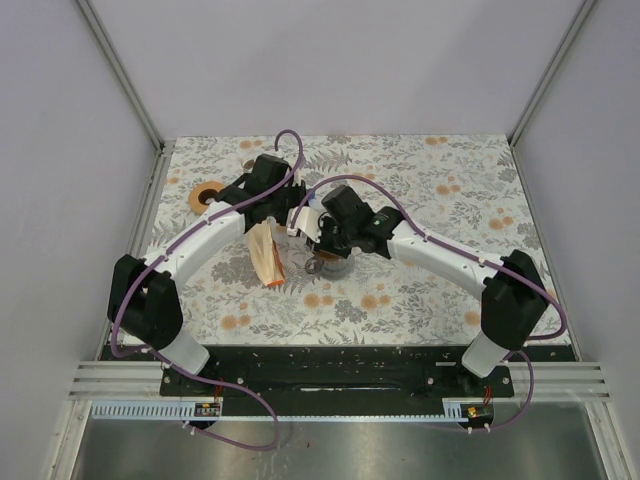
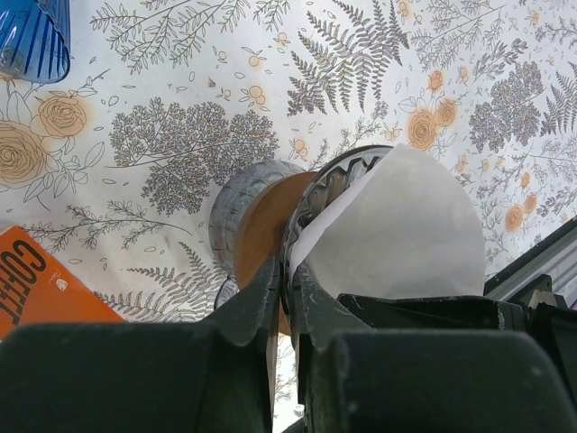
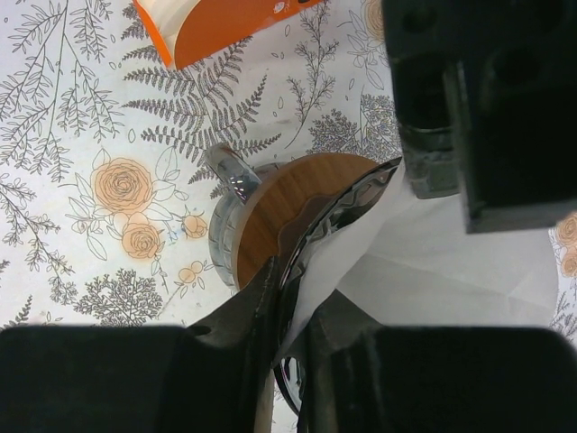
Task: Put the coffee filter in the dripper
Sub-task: Place the coffee filter in the coffee dripper.
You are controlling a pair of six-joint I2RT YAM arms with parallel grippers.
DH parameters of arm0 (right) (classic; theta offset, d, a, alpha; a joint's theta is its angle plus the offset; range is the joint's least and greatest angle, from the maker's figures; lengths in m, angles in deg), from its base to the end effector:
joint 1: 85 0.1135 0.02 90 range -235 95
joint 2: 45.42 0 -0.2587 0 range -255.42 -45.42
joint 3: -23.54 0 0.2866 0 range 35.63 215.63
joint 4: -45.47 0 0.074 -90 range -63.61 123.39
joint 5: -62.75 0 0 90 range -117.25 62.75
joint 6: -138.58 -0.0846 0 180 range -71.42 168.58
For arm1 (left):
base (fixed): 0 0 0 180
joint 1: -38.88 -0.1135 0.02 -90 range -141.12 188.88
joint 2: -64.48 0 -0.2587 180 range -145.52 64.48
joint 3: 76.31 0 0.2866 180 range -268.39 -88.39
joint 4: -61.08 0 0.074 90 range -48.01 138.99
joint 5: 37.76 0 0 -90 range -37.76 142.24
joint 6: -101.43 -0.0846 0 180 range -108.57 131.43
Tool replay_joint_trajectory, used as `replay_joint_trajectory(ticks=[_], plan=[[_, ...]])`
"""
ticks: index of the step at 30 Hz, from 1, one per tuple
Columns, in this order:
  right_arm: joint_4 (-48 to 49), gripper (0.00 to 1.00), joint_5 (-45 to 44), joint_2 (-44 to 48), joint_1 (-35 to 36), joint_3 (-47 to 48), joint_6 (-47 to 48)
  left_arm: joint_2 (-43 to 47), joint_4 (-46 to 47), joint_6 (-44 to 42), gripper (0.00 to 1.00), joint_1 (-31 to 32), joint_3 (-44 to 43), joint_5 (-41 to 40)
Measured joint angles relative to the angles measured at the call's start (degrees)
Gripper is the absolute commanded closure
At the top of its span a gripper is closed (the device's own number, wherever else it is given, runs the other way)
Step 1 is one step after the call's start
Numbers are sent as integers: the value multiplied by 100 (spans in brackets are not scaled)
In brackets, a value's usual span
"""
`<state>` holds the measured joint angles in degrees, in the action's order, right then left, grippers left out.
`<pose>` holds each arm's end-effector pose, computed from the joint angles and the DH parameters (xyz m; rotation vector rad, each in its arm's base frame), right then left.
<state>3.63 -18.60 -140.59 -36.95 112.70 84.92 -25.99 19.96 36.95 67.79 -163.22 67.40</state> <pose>0.2807 0.3314 0.2243 -1.6712 1.7388 0.2761 0.3560 -0.2219 0.2449 0.2083 2.4427 -0.7570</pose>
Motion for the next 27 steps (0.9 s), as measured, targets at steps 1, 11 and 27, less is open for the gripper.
replay_joint_trajectory(ticks=[1,11,27], plan=[[15,70,0,4,0,-13,7,0,0,0,91,0,0,-2],[-140,25,208,22,0,-286,-131,0,-208,-35,91,83,11,140],[-356,8,651,750,0,-166,-507,0,-203,-42,89,83,35,243]])
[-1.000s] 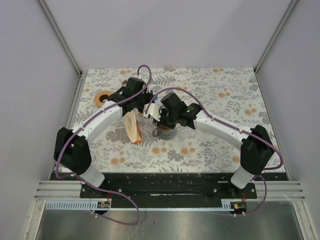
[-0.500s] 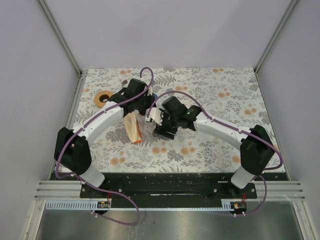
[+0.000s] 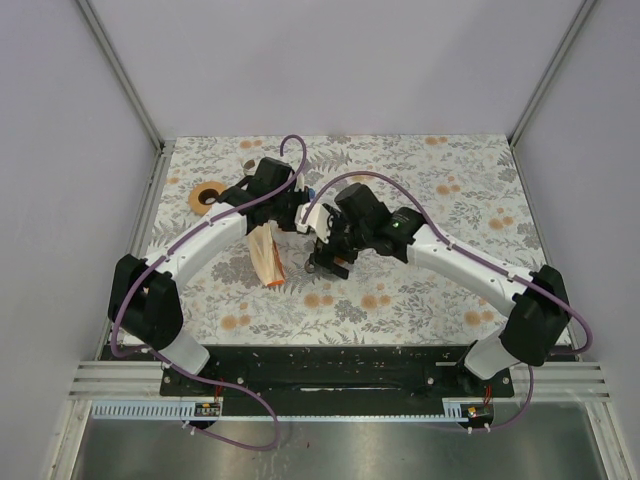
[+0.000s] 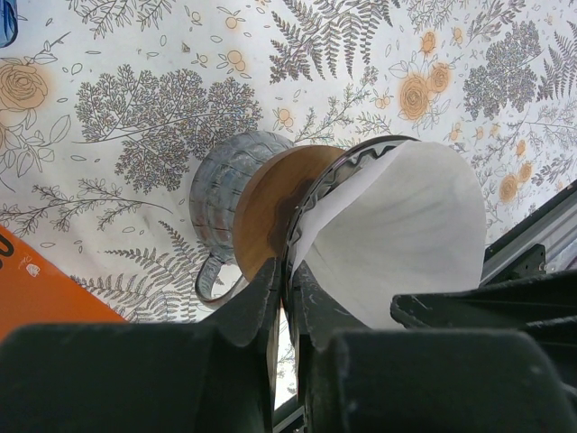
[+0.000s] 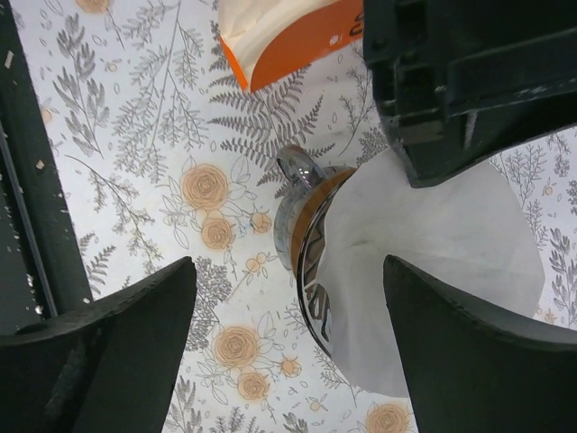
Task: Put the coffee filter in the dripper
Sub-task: Place the coffee filter in the coffee dripper.
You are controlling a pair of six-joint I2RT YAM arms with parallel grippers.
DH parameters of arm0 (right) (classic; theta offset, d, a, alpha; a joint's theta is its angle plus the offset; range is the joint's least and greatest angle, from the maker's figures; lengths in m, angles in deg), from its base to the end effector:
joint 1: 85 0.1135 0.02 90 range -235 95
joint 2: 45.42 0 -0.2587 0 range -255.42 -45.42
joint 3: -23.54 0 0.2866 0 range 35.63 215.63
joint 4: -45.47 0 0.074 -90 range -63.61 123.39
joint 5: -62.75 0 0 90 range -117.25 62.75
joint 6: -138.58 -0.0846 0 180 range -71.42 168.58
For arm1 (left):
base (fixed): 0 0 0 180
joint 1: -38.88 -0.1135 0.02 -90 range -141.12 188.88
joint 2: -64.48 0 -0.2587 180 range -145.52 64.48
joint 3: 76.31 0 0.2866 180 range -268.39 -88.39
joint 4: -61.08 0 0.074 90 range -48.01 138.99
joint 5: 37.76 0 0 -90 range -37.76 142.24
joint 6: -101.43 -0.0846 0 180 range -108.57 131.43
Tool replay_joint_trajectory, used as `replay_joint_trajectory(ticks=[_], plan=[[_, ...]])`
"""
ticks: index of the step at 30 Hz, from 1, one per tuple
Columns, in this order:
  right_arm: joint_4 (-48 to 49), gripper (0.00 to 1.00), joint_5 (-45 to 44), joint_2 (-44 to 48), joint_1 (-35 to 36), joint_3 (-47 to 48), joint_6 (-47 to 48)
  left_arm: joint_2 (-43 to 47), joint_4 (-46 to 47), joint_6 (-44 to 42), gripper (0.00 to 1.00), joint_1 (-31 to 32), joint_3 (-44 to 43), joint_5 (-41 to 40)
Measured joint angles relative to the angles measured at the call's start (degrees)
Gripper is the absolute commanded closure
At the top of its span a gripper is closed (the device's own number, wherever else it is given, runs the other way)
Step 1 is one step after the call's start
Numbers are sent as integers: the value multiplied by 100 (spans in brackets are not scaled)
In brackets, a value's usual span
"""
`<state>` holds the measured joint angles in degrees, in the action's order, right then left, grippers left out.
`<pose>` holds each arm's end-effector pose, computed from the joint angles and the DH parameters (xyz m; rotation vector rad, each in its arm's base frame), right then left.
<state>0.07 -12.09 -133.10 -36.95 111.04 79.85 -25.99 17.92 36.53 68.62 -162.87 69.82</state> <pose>0.2543 0.3161 0.2599 -1.6144 1.7452 0.4539 0.3463 -0.2273 0.2394 0.2528 2.4888 -0.7949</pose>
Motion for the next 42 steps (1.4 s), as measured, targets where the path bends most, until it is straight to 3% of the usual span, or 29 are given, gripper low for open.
replay_joint_trajectory(ticks=[5,10,21,42], plan=[[-83,9,267,44,-122,173,-363,0,0,-7,84,0,0,2],[-39,9,584,229,-804,254,-1117,0,-4,-63,72,0,7,2],[262,10,-367,415,-1355,234,-2520,9,-11,-136,62,0,7,13],[522,16,-855,-595,-1480,-142,-3331,63,-11,-203,61,17,205,24]])
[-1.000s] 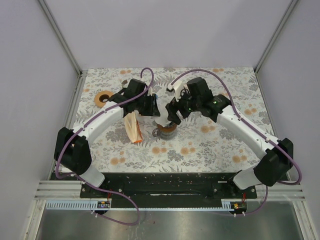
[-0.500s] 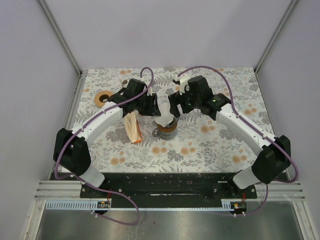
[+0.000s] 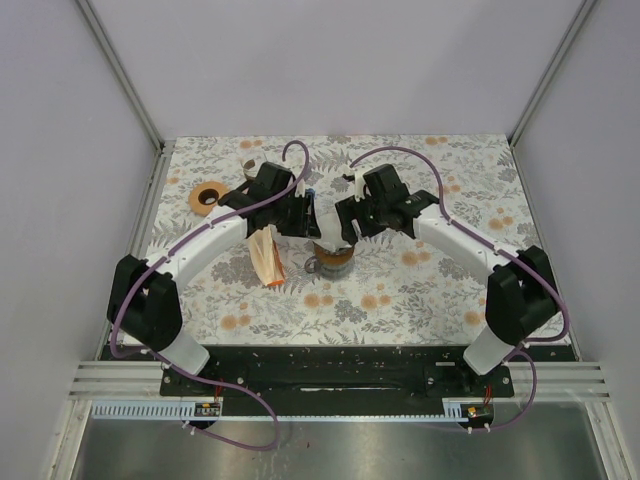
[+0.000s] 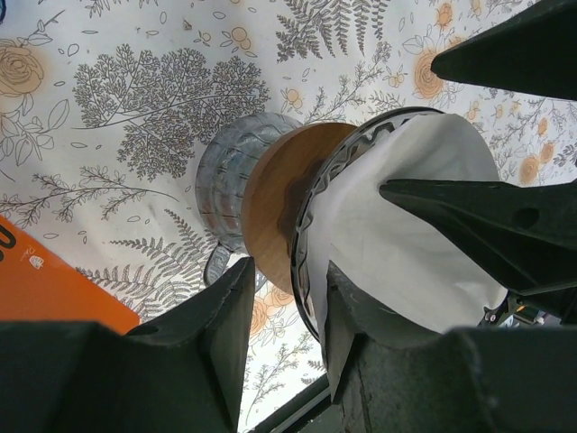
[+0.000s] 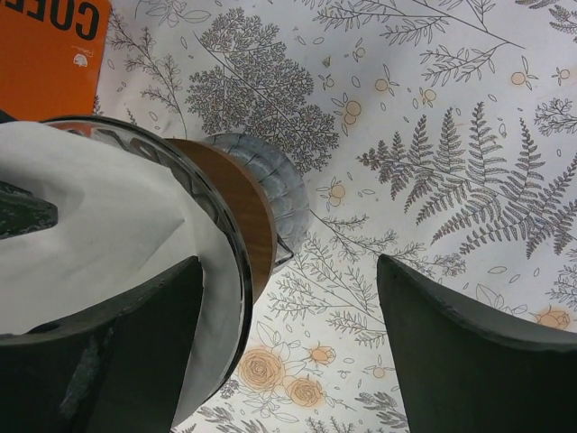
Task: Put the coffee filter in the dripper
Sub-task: Place the coffee filter in the coffee dripper.
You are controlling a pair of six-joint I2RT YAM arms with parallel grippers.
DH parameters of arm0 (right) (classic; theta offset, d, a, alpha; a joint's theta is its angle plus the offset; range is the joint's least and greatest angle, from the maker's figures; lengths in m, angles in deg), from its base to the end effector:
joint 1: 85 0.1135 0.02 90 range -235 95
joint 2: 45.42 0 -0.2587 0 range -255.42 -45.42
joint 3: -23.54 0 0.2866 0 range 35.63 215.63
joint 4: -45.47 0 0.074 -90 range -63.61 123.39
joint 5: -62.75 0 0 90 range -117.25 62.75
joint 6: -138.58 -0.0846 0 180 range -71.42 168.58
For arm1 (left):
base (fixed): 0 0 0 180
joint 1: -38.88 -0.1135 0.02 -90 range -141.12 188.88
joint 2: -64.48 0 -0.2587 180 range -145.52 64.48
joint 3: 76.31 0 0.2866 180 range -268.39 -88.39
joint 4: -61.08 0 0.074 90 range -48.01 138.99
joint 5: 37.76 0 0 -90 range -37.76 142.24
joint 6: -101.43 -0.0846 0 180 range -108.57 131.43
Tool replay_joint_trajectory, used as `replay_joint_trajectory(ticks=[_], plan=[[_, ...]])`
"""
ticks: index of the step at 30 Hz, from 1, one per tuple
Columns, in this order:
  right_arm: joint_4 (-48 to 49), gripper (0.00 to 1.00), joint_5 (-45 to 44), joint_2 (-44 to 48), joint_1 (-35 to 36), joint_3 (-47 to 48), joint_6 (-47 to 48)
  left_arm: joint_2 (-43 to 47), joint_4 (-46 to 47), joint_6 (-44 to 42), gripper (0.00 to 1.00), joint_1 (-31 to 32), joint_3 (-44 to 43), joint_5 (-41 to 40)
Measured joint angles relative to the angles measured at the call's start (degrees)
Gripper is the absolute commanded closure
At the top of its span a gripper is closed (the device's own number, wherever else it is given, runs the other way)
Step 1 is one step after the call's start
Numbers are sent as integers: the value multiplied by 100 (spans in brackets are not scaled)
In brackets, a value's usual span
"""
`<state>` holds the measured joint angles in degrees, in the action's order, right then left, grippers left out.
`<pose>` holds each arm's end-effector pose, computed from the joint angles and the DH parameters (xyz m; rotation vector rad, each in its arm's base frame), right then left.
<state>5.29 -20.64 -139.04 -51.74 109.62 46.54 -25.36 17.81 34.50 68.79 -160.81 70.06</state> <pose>0.3515 0.2422 0.2171 -0.7088 2.3346 0.4202 0.3397 -0.2253 0.2296 0.2992 2.5057 -0.7779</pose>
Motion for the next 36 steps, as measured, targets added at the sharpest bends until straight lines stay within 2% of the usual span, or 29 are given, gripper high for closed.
replay_joint_trajectory(ticks=[15,21,29,36], plan=[[153,15,9,-140,-2,-22,-37,-68,28,-136,60,66,22,-63],[116,15,57,-140,-2,-13,61,-66,9,-236,46,76,0,-118],[-28,14,337,-129,-2,201,256,-42,-4,-275,41,76,-85,-116],[-76,14,461,-28,-2,380,321,-28,-20,-321,30,76,-160,-109]])
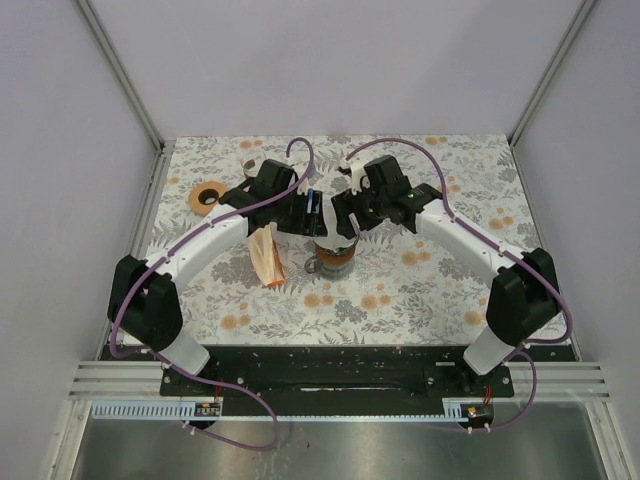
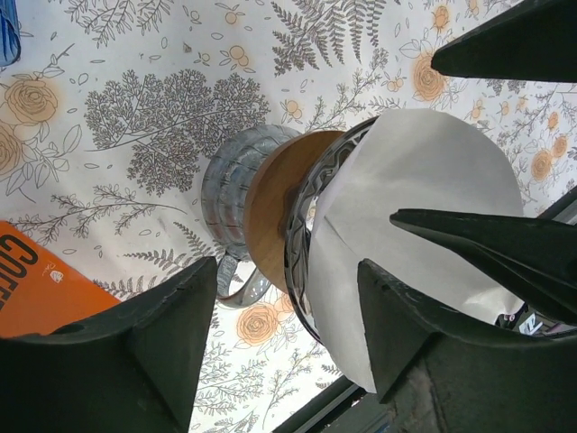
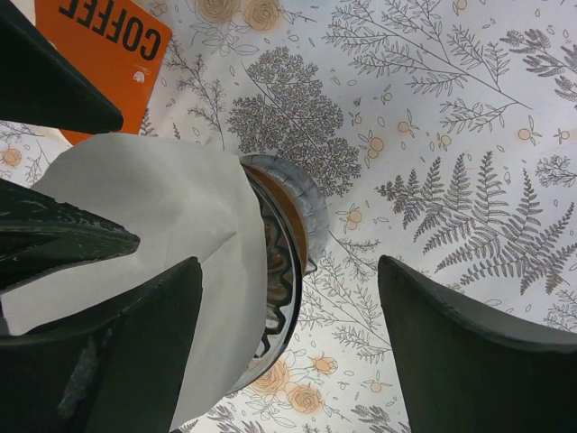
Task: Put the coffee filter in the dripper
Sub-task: Place the coffee filter in the coffee dripper.
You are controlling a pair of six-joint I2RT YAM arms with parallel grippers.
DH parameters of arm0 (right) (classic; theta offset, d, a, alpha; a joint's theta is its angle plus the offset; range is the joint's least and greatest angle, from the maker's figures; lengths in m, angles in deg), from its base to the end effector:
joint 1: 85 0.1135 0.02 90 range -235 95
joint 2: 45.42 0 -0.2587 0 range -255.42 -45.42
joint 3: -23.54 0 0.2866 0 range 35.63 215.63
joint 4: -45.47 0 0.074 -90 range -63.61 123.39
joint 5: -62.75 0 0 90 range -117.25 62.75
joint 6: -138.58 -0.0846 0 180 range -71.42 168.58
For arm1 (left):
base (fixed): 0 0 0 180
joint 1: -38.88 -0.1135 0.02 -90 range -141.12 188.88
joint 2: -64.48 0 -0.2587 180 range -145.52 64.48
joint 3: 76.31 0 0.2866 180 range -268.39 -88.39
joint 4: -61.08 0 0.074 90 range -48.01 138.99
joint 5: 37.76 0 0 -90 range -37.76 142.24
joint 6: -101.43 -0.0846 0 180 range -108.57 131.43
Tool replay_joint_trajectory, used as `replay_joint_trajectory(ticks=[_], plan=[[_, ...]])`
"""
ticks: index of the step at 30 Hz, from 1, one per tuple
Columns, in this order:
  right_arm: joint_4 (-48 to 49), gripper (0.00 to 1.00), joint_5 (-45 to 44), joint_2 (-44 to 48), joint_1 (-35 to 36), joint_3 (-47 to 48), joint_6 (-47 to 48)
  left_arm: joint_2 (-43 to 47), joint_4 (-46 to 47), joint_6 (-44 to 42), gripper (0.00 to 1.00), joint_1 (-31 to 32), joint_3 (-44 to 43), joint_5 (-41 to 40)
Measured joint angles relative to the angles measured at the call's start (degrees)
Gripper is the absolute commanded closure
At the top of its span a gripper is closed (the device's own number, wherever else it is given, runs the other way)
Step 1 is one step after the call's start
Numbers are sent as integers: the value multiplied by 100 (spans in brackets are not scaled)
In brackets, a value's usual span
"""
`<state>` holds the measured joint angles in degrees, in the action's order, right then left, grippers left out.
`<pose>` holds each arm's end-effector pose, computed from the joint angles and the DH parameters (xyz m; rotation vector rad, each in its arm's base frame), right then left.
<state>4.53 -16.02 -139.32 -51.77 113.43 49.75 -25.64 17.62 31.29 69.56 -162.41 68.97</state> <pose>0.3545 0.2519 0.2407 -0.8002 2.2553 0.4998 0.3412 -0.2308 0.2379 0.3765 2.4646 -0.7444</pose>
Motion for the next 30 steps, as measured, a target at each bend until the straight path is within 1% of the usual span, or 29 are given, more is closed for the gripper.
replay_joint_trajectory(ticks=[4,7,15,18,20,23,26,30], plan=[[-76,14,2,85,0,76,48,7,-37,-39,24,0,-44,-2],[-98,14,2,109,0,105,70,13,-83,-63,22,0,-118,-7],[-254,14,-11,308,0,256,164,195,-262,-273,11,-11,-407,-48],[-310,16,-7,553,0,328,221,269,-295,-389,9,-52,-553,-42],[-315,19,22,748,0,387,256,341,-319,-490,8,-120,-623,-39],[-302,24,157,997,11,514,295,472,-361,-612,7,-328,-675,-35],[-229,26,181,1137,160,651,380,640,-404,-686,6,-678,-678,-20],[-269,27,-125,1058,1143,907,962,857,-450,-767,6,-1440,-680,20]])
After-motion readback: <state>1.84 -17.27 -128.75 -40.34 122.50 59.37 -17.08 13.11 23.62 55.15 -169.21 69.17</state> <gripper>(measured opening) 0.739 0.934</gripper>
